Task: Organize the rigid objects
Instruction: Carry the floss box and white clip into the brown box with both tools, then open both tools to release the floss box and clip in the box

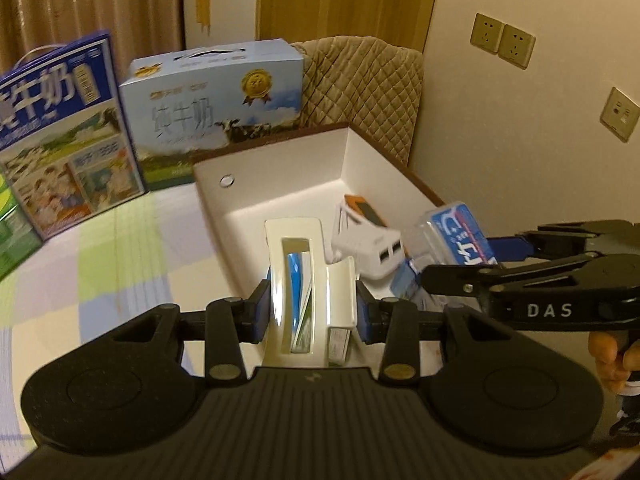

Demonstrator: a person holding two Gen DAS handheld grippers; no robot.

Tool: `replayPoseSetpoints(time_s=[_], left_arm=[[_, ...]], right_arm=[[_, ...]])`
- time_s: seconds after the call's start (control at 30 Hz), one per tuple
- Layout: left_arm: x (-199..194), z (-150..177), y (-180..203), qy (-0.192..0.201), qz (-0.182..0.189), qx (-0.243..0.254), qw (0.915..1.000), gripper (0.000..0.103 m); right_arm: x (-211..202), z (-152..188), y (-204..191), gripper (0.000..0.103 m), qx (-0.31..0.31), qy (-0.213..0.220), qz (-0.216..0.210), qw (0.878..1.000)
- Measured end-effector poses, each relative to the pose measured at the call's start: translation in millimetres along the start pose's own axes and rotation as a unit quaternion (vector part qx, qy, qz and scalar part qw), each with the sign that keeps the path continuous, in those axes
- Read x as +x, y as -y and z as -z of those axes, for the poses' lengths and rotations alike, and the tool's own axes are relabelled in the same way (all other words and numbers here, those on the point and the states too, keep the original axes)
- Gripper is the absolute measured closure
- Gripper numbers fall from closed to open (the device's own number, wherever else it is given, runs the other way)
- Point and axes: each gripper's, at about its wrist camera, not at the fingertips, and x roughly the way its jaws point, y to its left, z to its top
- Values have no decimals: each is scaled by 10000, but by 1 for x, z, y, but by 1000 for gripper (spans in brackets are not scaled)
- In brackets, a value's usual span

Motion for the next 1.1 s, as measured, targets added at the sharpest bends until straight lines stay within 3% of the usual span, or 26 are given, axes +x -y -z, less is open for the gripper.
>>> replayPoseSetpoints(time_s=[0.5, 1.03, 1.1], left_arm=[[114, -72, -22, -328, -341, 133, 9988, 67], [186, -81, -42, -761, -616, 367, 9945, 66], [189, -81, -42, -732, -635, 448, 9943, 62]], right_arm=[[105, -86, 50, 49, -95, -255, 78, 9996], [175, -101, 65, 49, -200, -570, 194, 9980], [179, -102, 67, 49, -203, -564, 170, 9981]])
